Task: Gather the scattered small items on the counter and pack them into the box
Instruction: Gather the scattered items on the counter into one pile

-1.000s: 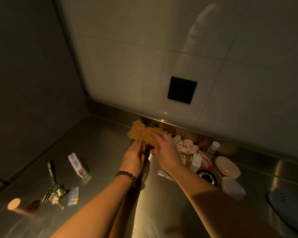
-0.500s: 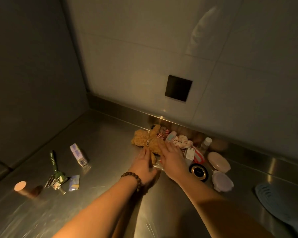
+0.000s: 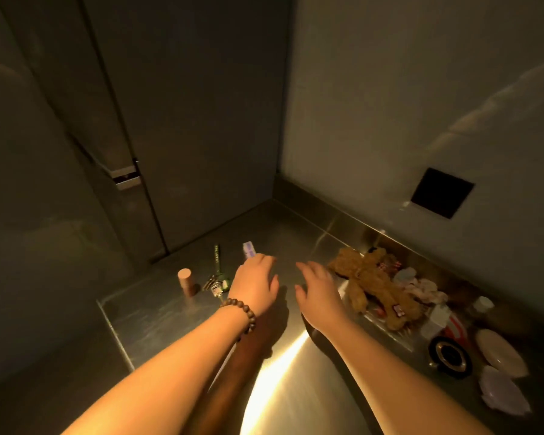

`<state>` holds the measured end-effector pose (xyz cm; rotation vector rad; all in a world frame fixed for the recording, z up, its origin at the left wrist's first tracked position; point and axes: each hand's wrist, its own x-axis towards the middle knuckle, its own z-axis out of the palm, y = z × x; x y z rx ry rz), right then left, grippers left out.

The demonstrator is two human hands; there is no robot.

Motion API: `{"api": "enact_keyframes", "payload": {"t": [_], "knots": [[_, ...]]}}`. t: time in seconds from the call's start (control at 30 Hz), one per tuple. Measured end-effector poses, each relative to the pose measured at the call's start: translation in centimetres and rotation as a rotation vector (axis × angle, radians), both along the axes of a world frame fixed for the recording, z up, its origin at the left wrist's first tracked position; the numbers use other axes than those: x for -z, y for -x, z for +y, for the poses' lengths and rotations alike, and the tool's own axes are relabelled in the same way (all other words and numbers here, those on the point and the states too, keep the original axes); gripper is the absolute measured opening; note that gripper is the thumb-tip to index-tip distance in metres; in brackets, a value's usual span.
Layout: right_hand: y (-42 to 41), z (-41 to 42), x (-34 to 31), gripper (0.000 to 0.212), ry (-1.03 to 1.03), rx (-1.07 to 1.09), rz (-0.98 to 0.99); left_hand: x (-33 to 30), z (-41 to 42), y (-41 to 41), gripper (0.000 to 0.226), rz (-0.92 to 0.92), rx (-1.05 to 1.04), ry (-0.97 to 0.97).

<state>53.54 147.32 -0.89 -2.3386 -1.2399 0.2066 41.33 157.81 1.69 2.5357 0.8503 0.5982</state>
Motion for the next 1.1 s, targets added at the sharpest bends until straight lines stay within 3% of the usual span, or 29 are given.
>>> {"api": "enact_keyframes", "payload": {"t": [0.27, 0.4, 0.57, 0.7, 0.83, 0.93, 1.1], "knots": [[6.6, 6.7, 2.2, 0.05, 0.03, -0.235, 0.06, 1.5, 3.5, 9.5, 0.039, -0.103, -0.278, -0.046], [8.1, 9.3, 3.7, 0.053, 0.116, -0.285, 0.038, 3.3, 4.7, 11.4, 0.054, -0.105, -0.43, 0.112], [8.9, 12.1, 5.1, 0.06, 0.219, -0.301, 0.029, 5.4, 6.4, 11.3, 0.067, -0.097, -0.42, 0.331], [9.2, 12.4, 6.1, 0.049, 0.239, -0.289, -0.023, 6.6, 7.5, 10.5, 0.072, -0.129, -0.453, 0.442], [8.6, 11.8, 6.5, 0.039, 0.187, -0.304, -0.135, 7.6, 8.2, 9.6, 0.048, -0.156, -0.545, 0.469], [7.5, 11.1, 6.4, 0.035, 0.132, -0.265, -0.068, 7.6, 8.2, 8.8, 0.03, -0.19, -0.55, 0.44], [4.6, 8.5, 5.1, 0.026, -0.044, -0.089, 0.077, 5.7, 6.8, 5.4, 0.024, -0.274, -0.393, 0.408]]}}
